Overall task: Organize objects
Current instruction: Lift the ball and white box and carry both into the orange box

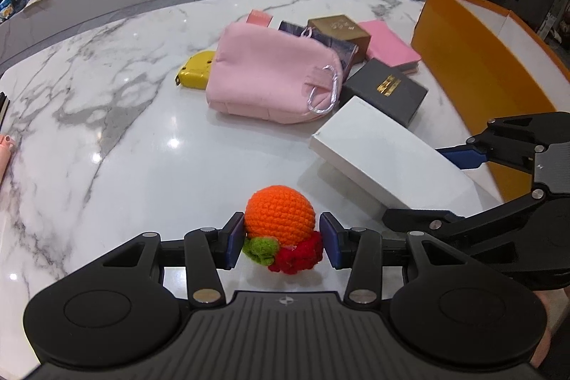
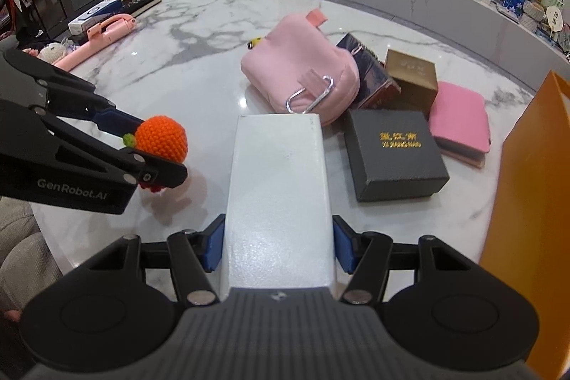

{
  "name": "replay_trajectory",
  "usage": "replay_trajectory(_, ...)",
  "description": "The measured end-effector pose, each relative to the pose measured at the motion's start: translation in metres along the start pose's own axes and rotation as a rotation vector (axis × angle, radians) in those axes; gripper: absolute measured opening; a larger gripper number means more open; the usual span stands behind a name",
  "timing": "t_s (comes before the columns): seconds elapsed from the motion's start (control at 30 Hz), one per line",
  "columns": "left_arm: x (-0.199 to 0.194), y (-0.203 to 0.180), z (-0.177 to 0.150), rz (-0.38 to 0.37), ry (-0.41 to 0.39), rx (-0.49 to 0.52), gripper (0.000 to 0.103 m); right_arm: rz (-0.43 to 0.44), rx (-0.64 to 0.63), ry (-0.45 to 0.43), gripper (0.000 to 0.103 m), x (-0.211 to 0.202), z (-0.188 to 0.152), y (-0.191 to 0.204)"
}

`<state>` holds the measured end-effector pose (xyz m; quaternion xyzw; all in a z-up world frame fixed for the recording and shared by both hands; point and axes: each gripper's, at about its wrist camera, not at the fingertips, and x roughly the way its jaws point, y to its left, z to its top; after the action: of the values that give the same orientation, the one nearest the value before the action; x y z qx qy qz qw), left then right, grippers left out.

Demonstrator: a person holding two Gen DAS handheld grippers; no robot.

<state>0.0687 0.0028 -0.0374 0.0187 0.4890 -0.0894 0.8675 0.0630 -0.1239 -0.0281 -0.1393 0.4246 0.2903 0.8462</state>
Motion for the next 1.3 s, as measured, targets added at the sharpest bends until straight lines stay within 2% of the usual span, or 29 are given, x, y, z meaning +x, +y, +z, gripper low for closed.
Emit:
replay_trajectory(0.33, -0.023, -0.011, 0.006, -0.022, -0.050, 0.003, 0.051, -0.039, -0.005, -0.053, 0.062, -0.034, 0.017, -0.001)
replay_trajectory(0.73, -0.047, -0.036, 0.008, -0.048, -0.085, 0.022, 0.051, -0.091, -0.023, -0.088, 0.062, -0.086, 0.015, -0.014)
replay_trajectory(1.03, -0.062, -0.069, 0.030, -0.075, -0.130, 0.066, 0.051, -0.140, -0.028, -0.141, 0.062, -0.129, 0.017, -0.030)
replay_trajectory(1.3, -0.068, -0.105, 0.063, -0.107, -0.179, 0.132, 0.051, -0.195, -0.009, -0.166, 0.062, -0.156, 0.013, -0.057)
